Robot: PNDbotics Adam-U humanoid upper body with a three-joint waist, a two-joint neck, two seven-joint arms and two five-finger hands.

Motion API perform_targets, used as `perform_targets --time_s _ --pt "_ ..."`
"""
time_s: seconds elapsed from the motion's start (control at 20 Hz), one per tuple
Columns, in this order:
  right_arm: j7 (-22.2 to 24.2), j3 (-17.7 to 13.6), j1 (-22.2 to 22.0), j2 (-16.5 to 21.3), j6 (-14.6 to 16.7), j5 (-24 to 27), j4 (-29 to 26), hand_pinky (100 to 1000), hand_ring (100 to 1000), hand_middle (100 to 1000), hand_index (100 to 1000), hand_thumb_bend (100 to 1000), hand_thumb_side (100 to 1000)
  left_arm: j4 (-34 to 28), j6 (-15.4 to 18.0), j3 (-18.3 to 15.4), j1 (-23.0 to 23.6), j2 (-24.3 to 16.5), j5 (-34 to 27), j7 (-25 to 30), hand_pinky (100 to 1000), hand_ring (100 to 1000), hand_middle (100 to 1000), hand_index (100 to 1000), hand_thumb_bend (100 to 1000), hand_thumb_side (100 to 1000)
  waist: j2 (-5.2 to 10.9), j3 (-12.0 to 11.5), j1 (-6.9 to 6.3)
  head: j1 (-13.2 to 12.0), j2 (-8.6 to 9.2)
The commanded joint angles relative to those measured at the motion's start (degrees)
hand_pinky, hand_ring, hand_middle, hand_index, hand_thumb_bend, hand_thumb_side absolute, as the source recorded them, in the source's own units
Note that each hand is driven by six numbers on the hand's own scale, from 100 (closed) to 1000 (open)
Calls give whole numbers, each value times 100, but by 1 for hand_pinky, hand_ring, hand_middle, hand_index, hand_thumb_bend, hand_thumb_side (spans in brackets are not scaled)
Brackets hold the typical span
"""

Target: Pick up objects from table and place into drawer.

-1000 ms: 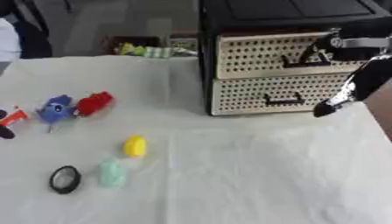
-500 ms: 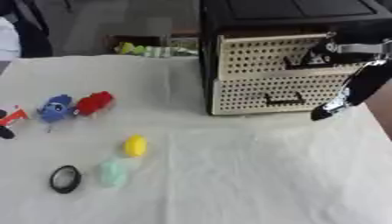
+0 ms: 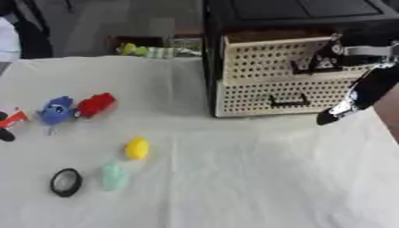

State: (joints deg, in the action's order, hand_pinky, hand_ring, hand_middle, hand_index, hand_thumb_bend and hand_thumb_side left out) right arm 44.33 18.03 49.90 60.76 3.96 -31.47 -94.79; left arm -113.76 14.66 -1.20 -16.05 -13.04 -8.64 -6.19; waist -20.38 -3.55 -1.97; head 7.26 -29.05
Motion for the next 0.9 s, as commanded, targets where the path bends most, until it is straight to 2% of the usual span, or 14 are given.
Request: perform_targets --time_s 0.05,0.3,0.7,0.75,0.8,0.9 --pt "-13 -94 62 217 -27 40 -125 100 100 100 775 731 635 -83 6 0 -35 -70 -45 19 418 580 620 775 100 901 130 8 16 22 66" --pt "-21 -92 -67 335 -14 179 -303 100 100 100 792 730 641 -83 -9 1 -33 -81 -53 22 418 581 620 774 100 902 140 44 39 8 57" --pt "1 -204 -493 657 -209 581 -803 100 100 100 800 737 640 -83 -20 -4 -46 -104 -104 28 420 582 621 774 100 898 165 57 61 13 61" --pt "-5 -221 -542 689 -237 627 -857 100 100 100 800 783 634 -83 -20 -5 -49 -105 -106 26 420 582 621 774 100 890 166 58 62 15 65" --pt "-9 -236 -592 718 -265 681 -907 100 100 100 800 740 637 -83 -22 -3 -50 -105 -108 26 420 582 621 774 100 898 167 61 62 15 67" --pt "-11 -269 -695 773 -327 812 -1000 100 100 100 804 744 634 -83 -25 -1 -52 -102 -109 28 419 582 621 773 100 898 167 65 59 13 65"
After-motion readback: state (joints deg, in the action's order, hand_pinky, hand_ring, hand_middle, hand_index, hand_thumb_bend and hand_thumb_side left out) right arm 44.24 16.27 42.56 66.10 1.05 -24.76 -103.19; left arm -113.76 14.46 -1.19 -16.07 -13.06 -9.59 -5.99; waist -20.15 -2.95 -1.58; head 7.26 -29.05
